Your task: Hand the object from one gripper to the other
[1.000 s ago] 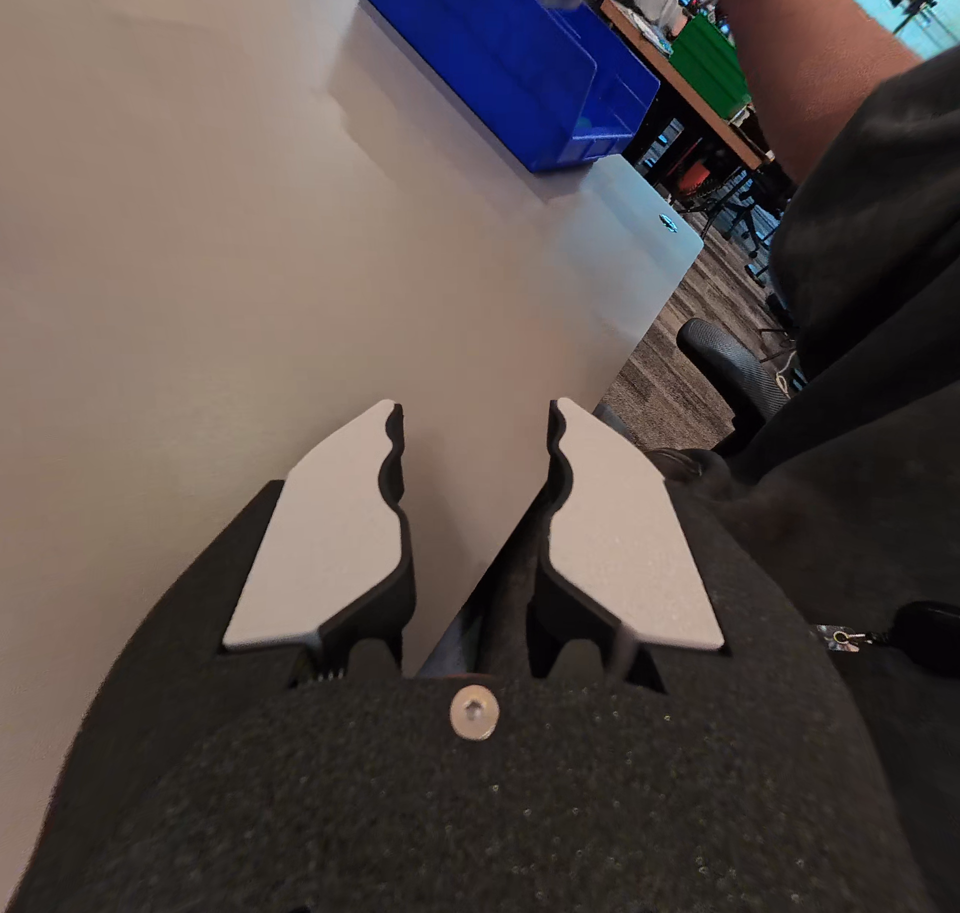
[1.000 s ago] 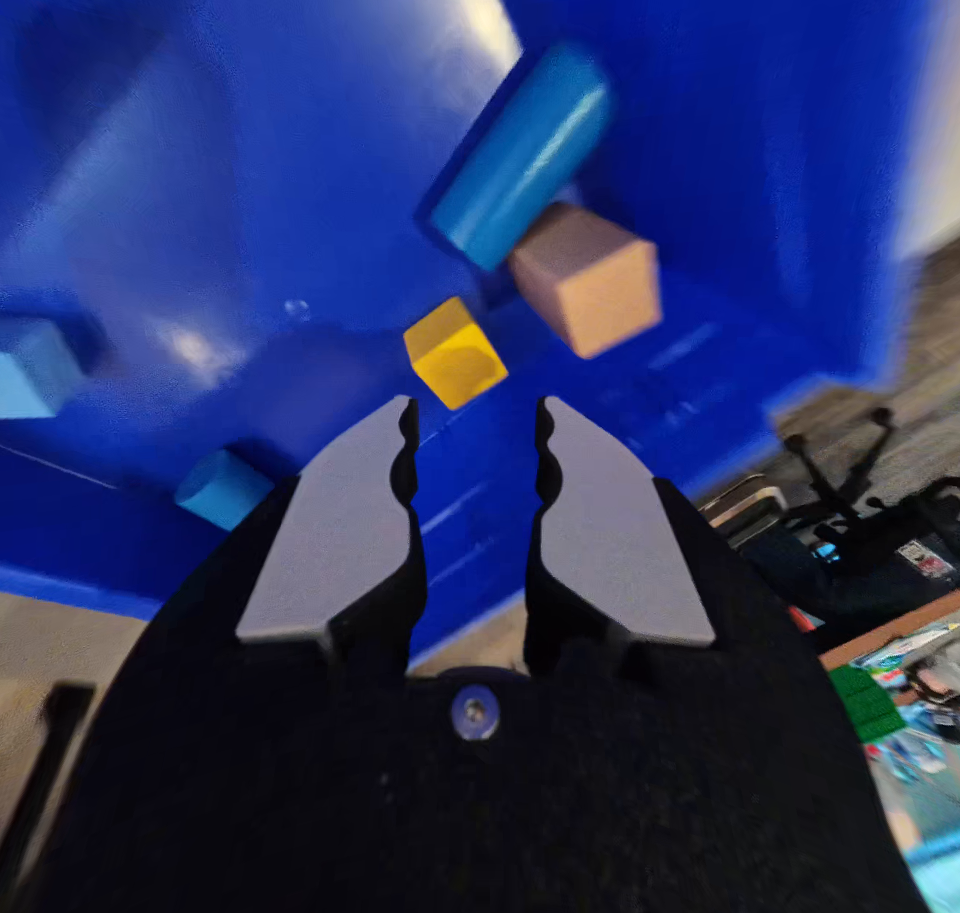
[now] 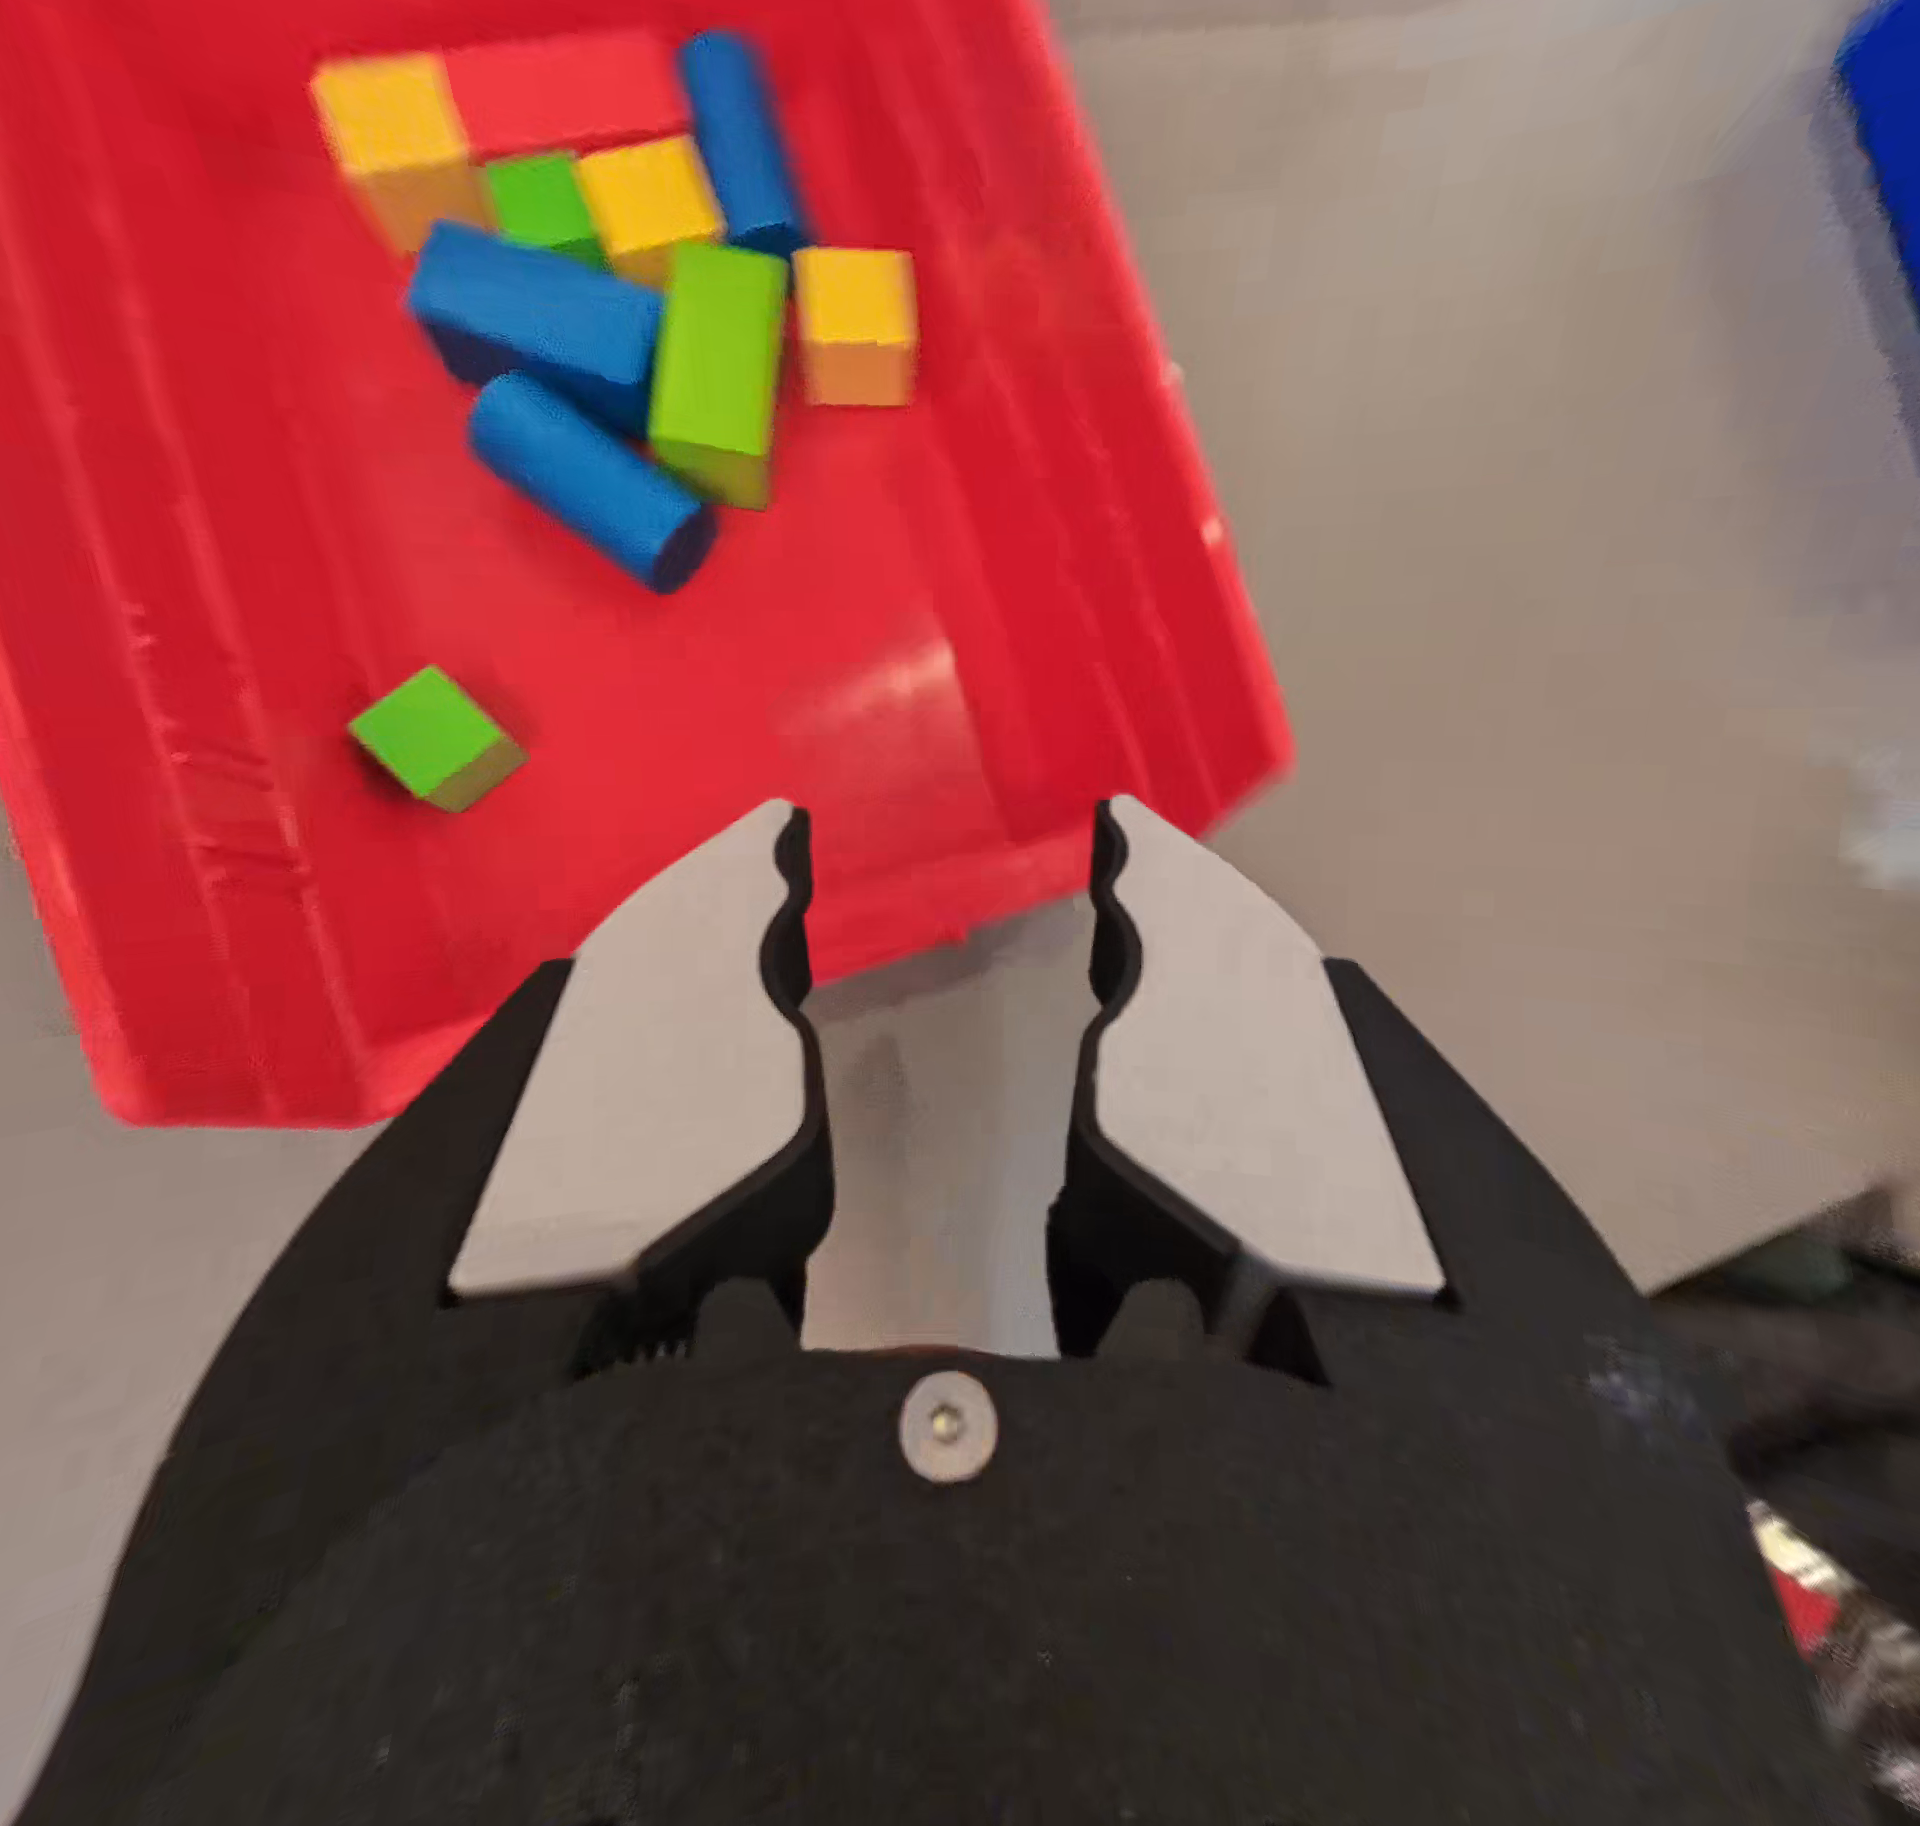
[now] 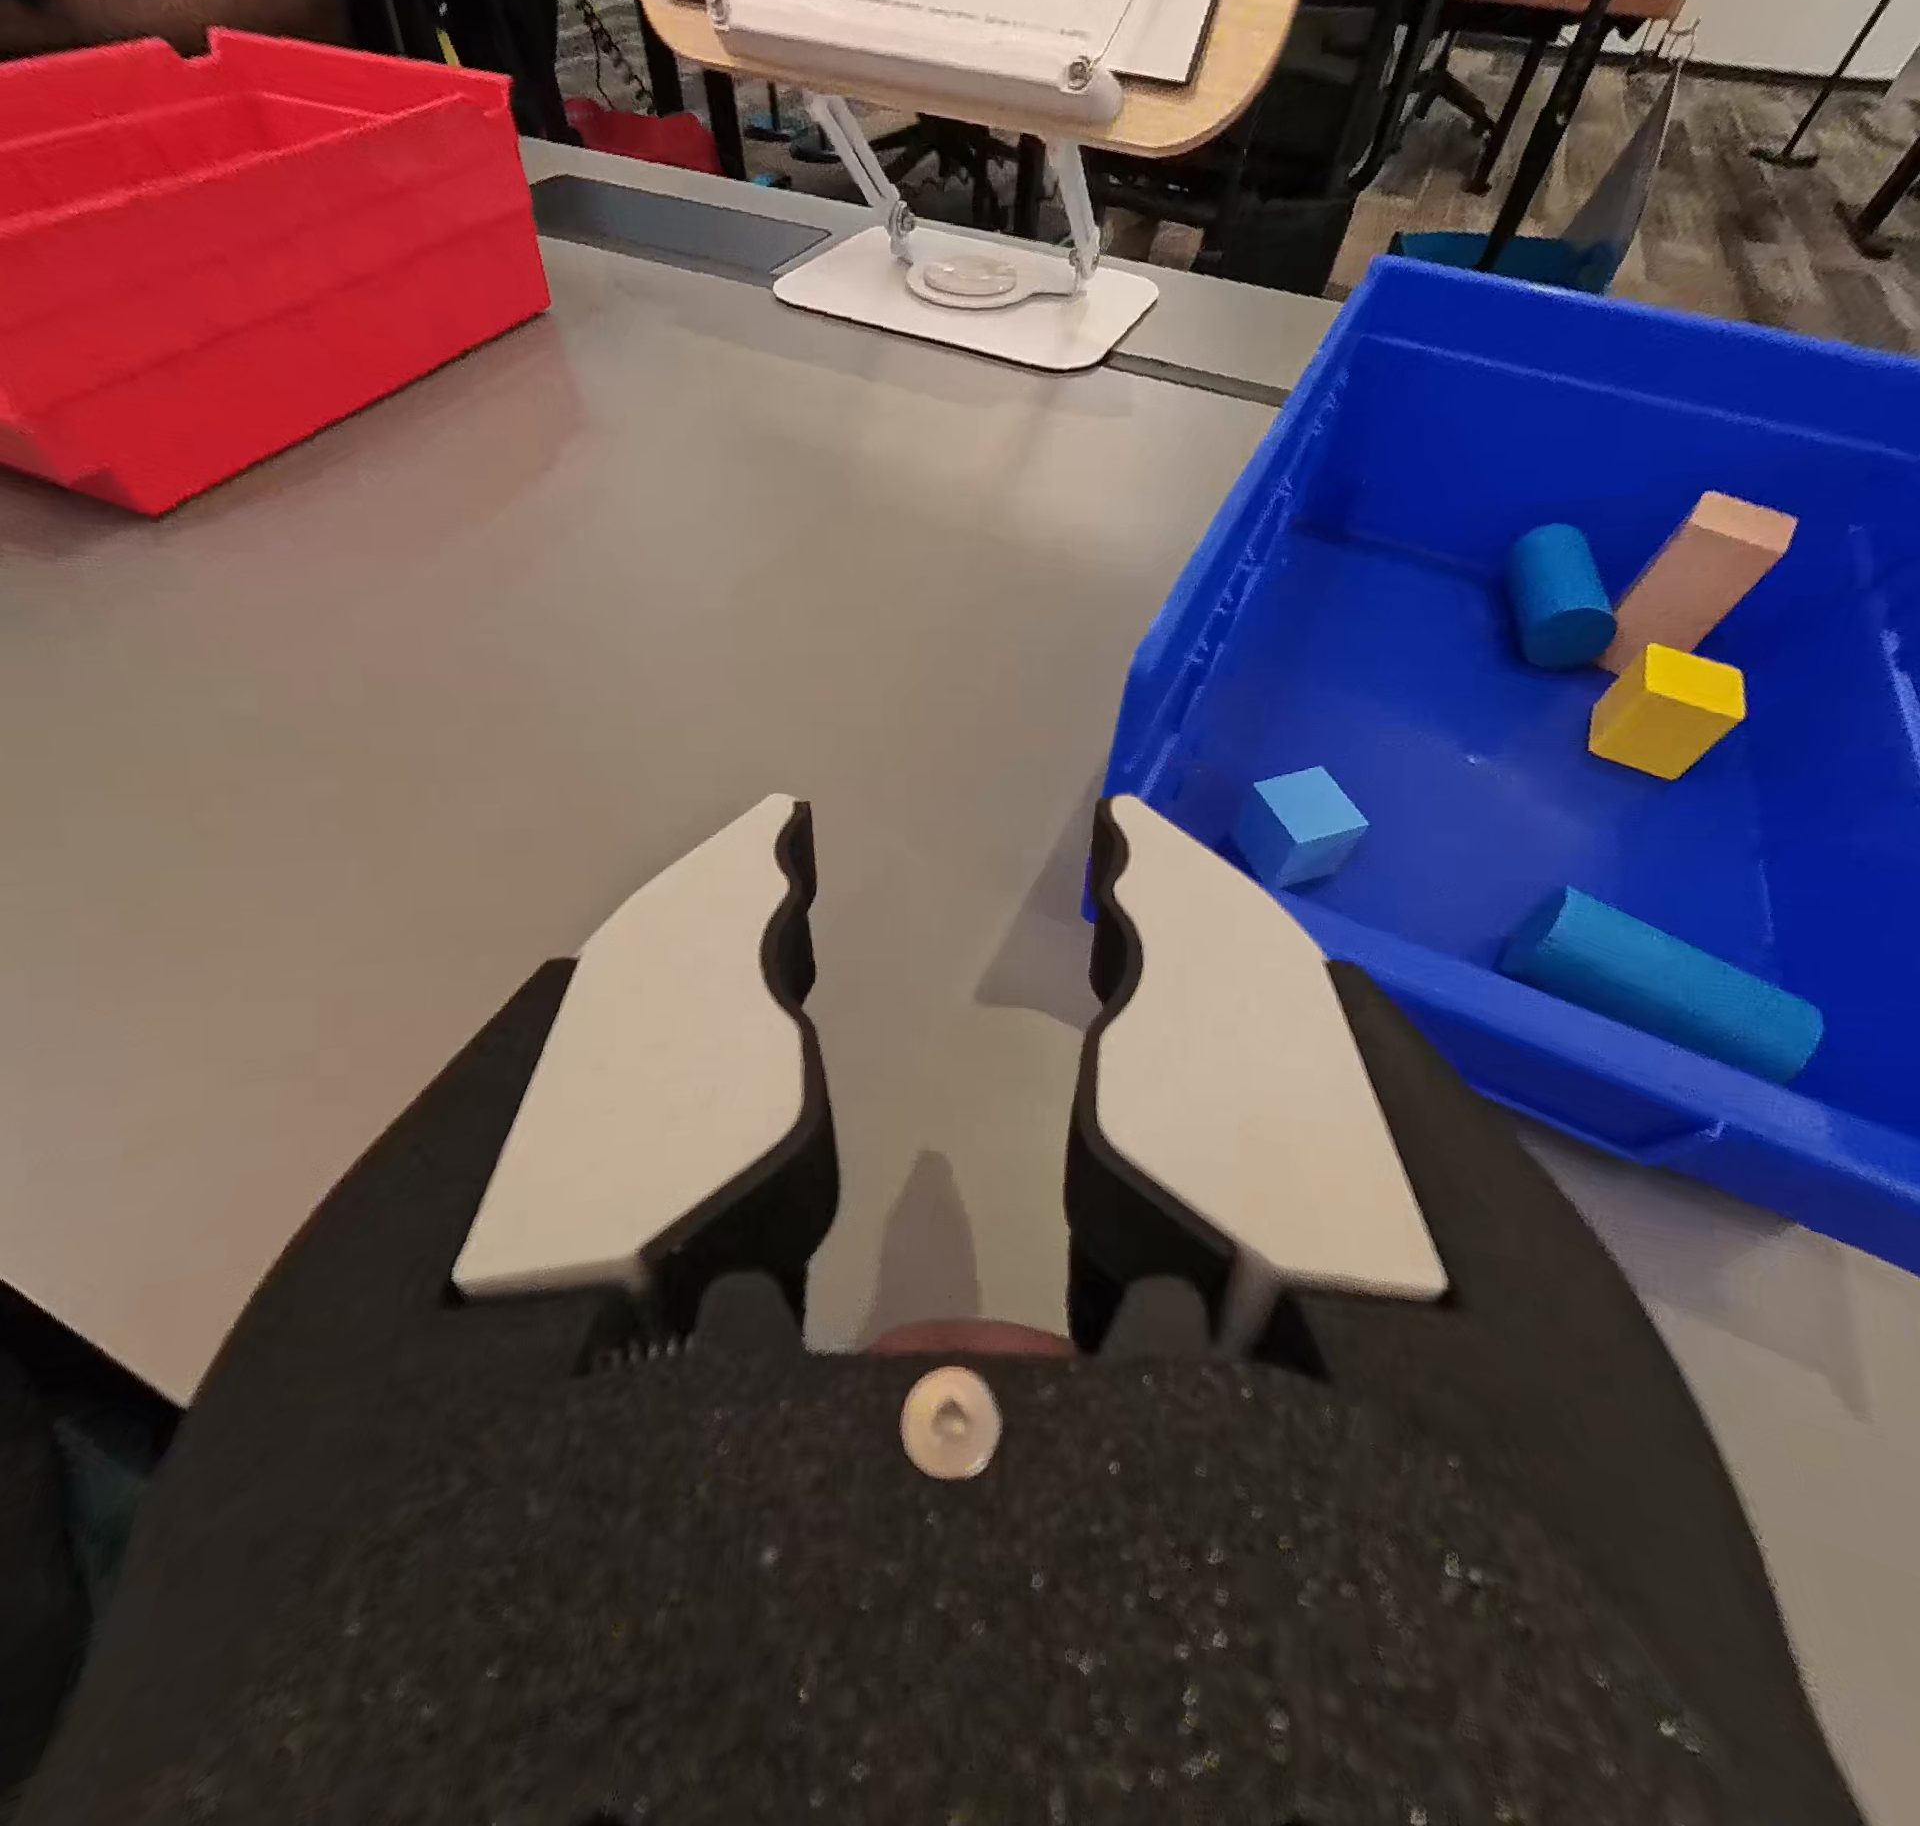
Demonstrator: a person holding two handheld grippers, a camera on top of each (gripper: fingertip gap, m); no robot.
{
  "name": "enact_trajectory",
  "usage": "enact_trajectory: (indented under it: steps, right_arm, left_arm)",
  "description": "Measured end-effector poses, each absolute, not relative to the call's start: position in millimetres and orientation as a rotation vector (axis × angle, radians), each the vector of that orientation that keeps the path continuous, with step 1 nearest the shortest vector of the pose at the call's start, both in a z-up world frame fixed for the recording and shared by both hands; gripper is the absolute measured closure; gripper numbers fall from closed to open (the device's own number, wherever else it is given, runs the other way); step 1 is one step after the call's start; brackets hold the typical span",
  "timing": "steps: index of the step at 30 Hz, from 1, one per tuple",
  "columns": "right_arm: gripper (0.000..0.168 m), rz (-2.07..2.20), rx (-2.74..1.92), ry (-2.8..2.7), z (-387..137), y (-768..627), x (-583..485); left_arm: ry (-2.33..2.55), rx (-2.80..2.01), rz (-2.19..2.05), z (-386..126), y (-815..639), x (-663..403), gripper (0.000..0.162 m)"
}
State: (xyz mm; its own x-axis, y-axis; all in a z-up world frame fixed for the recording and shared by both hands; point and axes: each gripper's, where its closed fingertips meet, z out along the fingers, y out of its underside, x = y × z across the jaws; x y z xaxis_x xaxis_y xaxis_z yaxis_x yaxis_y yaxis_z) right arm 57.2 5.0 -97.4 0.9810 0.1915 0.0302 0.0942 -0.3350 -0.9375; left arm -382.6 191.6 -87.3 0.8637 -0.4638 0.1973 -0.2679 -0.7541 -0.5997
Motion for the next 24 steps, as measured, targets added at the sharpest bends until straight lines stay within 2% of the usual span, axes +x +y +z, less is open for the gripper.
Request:
enact_trajectory:
  steps: [2, 8, 13, 15, 19, 24]
  right_arm:
    - [0.118, 0.142, -1.913, -0.199, -97.0, 6.7, 56.2]
    - [0.117, 0.09, -1.92, -0.26, -98.0, 6.2, 52.7]
    - [0.117, -0.037, -1.931, -0.341, -99.4, 3.6, 52.5]
    - [0.117, -0.059, -1.932, -0.356, -99.4, 2.7, 52.0]
    - [0.117, -0.02, -1.949, -0.354, -104.8, 3.5, 48.3]
    - [0.118, 0.03, -1.949, -0.34, -103.9, 2.9, 43.8]
  left_arm:
    - [0.392, -2.549, -0.496, -94.8, 224.8, -379.8, 0.11]
    - [0.194, -2.786, -0.203, -147.3, 294.8, -400.9, 0.108]
    - [0.094, -2.904, -0.177, -179.0, 311.5, -408.0, 0.115]
    - [0.099, -2.928, -0.209, -186.4, 312.1, -402.4, 0.122]
    - [0.23, -2.97, -0.119, -192.3, 313.6, -405.9, 0.123]
    - [0.331, -2.906, -0.248, -183.6, 310.0, -406.0, 0.126]
